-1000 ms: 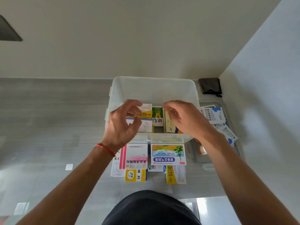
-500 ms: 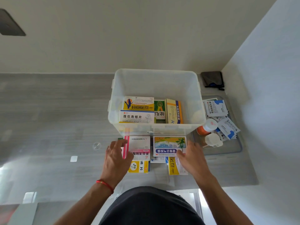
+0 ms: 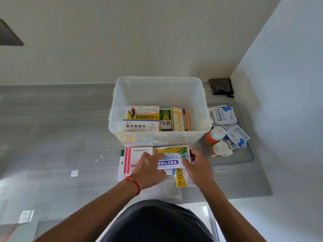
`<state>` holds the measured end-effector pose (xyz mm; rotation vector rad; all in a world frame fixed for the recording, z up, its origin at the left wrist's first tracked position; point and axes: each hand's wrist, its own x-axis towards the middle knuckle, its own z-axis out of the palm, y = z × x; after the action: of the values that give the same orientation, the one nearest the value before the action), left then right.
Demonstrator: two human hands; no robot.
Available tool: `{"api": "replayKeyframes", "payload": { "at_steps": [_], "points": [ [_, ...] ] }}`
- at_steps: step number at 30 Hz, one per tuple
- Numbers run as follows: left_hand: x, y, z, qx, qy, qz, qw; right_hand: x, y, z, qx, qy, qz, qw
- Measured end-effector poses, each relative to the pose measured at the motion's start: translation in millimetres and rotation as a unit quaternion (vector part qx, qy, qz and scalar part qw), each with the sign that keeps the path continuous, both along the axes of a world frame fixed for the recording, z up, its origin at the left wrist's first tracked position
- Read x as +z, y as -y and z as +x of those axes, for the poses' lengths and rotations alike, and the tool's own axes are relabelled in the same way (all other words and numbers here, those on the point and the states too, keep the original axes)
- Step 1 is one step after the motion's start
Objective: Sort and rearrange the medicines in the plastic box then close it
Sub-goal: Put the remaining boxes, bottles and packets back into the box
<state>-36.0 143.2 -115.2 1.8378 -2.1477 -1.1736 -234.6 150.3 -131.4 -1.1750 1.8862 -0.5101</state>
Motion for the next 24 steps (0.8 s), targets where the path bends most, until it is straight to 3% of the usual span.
{"api": "replayKeyframes", "payload": {
  "at_steps": [3, 6, 10, 13, 17, 20, 24],
  "points": [
    [2, -2, 8, -0.001, -0.015, -0.015, 1.0, 5, -4, 0, -0.076, 0.074, -0.011, 0.994],
    [9, -6, 20, 0.06, -0.037, -0.059, 0.996, 17, -9, -8, -0.121, 0.167, -0.002, 0.979],
    [27, -11, 34, 0.133, -0.092, -0.15, 0.975, 52, -16, -36, -0.056, 0.198, -0.058, 0.977],
    [57, -13, 30, 0.106, -0.176, -0.099, 0.974, 96, -17, -52, 0.045, 0.215, -0.107, 0.97],
    [103, -4, 8, 0.014, -0.276, -0.006, 0.961, 146, 8, -48, 0.131, 0.197, -0.198, 0.951],
    [128, 27, -2, 0.111, -0.33, 0.06, 0.936, 152, 50, -41, 0.087, 0.155, -0.282, 0.943],
    [133, 85, -13, 0.241, -0.284, 0.055, 0.927, 131, 113, -36, 0.012, 0.067, -0.303, 0.95]
  ]
}}
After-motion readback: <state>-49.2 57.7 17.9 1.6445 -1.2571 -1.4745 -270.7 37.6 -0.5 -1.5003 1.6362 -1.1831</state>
